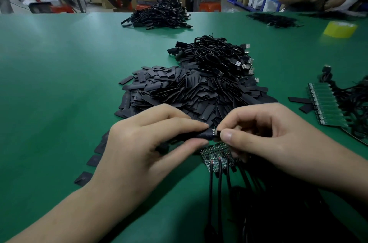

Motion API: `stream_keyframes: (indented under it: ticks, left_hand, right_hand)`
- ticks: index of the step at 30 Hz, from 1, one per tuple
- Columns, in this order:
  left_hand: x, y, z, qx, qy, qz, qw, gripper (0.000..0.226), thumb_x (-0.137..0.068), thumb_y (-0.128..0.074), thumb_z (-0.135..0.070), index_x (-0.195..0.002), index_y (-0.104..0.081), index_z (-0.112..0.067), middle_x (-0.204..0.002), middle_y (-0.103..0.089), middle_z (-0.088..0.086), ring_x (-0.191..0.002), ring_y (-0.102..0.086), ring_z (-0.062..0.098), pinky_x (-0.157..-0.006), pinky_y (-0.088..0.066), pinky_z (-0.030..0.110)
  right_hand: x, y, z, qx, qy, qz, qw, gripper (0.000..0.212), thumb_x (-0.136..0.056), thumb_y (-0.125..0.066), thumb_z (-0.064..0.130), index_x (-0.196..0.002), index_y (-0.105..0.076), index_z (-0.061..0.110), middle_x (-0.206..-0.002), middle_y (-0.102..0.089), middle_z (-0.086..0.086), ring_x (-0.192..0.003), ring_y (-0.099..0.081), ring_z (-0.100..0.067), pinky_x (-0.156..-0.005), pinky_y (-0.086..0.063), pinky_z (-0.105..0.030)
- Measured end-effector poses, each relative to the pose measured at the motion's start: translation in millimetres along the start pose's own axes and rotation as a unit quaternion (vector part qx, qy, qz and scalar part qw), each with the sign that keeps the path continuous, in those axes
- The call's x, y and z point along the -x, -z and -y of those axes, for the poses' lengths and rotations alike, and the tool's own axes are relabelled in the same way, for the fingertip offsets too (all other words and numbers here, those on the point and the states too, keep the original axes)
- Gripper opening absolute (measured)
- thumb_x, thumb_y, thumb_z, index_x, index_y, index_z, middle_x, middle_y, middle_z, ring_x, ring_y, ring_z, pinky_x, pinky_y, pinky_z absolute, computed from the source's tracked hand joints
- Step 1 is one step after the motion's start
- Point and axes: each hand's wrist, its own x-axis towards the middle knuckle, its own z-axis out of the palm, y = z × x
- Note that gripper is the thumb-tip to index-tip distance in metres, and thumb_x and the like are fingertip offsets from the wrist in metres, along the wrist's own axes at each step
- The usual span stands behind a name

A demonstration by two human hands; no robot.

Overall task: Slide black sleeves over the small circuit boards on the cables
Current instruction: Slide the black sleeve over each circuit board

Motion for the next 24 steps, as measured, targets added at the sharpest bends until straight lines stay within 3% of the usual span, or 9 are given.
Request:
stream_keyframes:
  ticks: [5,12,15,19,24]
  left_hand:
    - [-1,-3,4,0.004,-0.002,-0.007,1.000,0.017,-0.084,-0.079,-0.027,-0.099,-0.080,-0.021,-0.092,-0.069,-0.009,-0.086,-0.064,0.000,-0.081,-0.045,0.011]
    - [-3,-5,2,0.018,-0.013,-0.005,1.000,0.018,-0.085,-0.076,-0.028,-0.099,-0.080,-0.018,-0.094,-0.071,-0.007,-0.086,-0.066,0.001,-0.079,-0.048,0.013]
    - [-5,-2,2,0.009,0.031,-0.041,0.999,0.028,-0.082,-0.079,-0.032,-0.107,-0.077,-0.020,-0.099,-0.071,-0.010,-0.090,-0.067,0.004,-0.085,-0.048,0.014]
    - [-2,-5,3,0.084,0.127,-0.088,0.984,0.032,-0.076,-0.084,-0.036,-0.106,-0.075,-0.027,-0.086,-0.074,-0.014,-0.081,-0.072,0.005,-0.080,-0.053,0.015]
    - [0,-10,5,0.150,0.138,-0.050,0.978,0.051,-0.073,-0.081,-0.049,-0.118,-0.073,-0.027,-0.103,-0.075,-0.014,-0.097,-0.073,0.008,-0.089,-0.055,0.022]
  right_hand:
    - [1,-5,1,0.002,0.020,-0.024,1.000,0.017,-0.093,-0.069,0.019,-0.078,-0.071,0.026,-0.063,-0.067,0.001,-0.057,-0.057,-0.007,-0.057,-0.045,-0.018]
    - [2,-13,0,0.017,0.040,-0.058,0.997,0.012,-0.089,-0.070,0.023,-0.078,-0.073,0.025,-0.064,-0.069,0.003,-0.059,-0.059,-0.010,-0.058,-0.047,-0.023]
    - [4,-16,-2,0.048,0.074,-0.120,0.989,0.009,-0.089,-0.074,0.030,-0.080,-0.074,0.026,-0.069,-0.070,0.004,-0.064,-0.064,-0.014,-0.061,-0.051,-0.028]
    - [7,-24,-3,0.150,0.132,-0.192,0.961,0.008,-0.087,-0.073,0.032,-0.080,-0.071,0.029,-0.073,-0.068,0.008,-0.068,-0.065,-0.013,-0.061,-0.049,-0.029]
    - [7,-27,-5,0.165,0.148,-0.197,0.955,0.006,-0.088,-0.073,0.029,-0.083,-0.071,0.029,-0.077,-0.069,0.012,-0.075,-0.067,-0.011,-0.063,-0.049,-0.024]
